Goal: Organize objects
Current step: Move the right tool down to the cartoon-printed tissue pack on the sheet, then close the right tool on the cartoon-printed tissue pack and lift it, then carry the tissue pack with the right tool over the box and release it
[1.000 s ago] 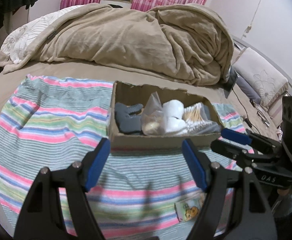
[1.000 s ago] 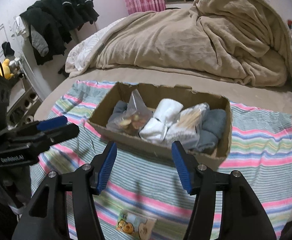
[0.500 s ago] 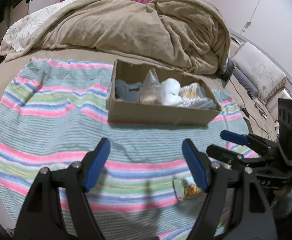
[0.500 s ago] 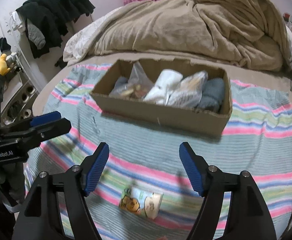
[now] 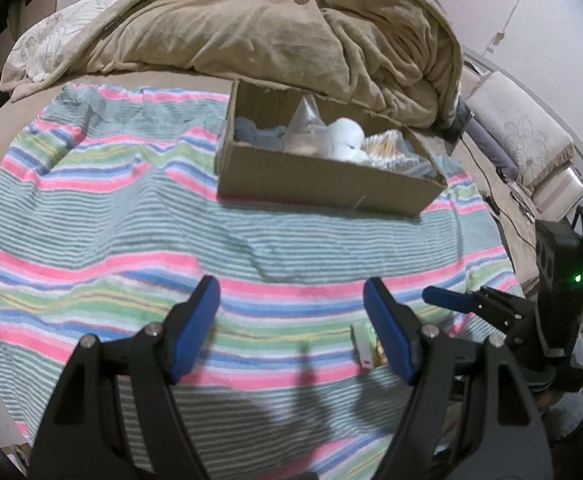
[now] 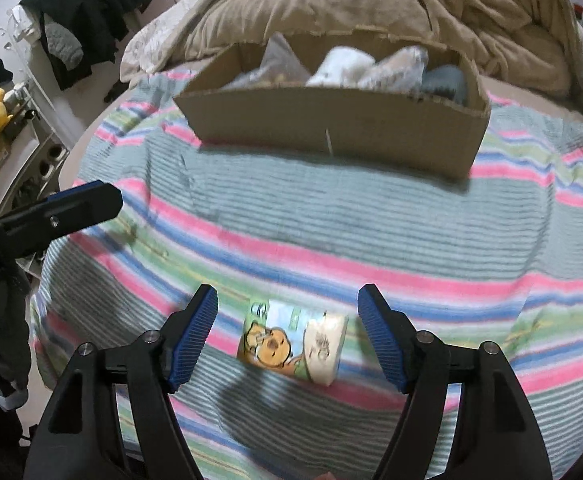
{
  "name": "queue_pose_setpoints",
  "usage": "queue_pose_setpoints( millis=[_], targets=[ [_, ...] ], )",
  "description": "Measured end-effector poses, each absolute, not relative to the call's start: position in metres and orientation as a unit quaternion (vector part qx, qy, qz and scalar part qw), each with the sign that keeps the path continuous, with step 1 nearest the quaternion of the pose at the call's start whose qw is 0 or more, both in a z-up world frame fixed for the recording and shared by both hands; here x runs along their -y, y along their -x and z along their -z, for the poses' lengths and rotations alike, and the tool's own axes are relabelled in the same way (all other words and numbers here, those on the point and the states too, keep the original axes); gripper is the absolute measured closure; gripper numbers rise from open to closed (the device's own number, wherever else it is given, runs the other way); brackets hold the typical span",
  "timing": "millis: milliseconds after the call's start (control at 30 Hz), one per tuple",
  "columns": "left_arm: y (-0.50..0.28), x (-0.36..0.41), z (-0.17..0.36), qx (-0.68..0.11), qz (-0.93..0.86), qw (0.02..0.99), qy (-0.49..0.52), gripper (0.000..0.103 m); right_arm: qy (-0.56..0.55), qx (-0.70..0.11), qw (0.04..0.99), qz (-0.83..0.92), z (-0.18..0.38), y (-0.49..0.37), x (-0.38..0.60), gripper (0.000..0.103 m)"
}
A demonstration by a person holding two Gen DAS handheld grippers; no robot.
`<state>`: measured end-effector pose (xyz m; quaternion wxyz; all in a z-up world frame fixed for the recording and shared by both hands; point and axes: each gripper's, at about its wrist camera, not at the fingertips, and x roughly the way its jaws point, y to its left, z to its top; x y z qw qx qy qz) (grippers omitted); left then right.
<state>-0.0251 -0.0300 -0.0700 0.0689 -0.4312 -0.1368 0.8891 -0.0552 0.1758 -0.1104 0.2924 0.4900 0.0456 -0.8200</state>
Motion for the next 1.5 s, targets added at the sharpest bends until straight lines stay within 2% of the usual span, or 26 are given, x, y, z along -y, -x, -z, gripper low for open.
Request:
queue_pose_setpoints(
  millis=[500,567,800,1500],
  targets=[
    [0.019,0.041,0.09,0.133,-0.879,0.059,0.454,0.027,-0.527,-0.069,0.294,0.795,0.139,0.054,-0.164,0.028],
    [0.02,0.042,0.091,0.135,-0.878,0.057,0.456,0.027,-0.531,-0.075,0.298,0.79,0.142,0.054,-0.163,0.033],
    [0.022,0.044,0.092,0.136,-0.878,0.057,0.455,0.027,-0.529,-0.091,0.314,0.783,0.141,0.053,-0.16,0.035],
    [0.03,0.082,0.069,0.155,-0.896,0.028,0.414,0.027,-0.465,-0.049,0.357,0.809,0.063,0.084,-0.132,0.035]
  ],
)
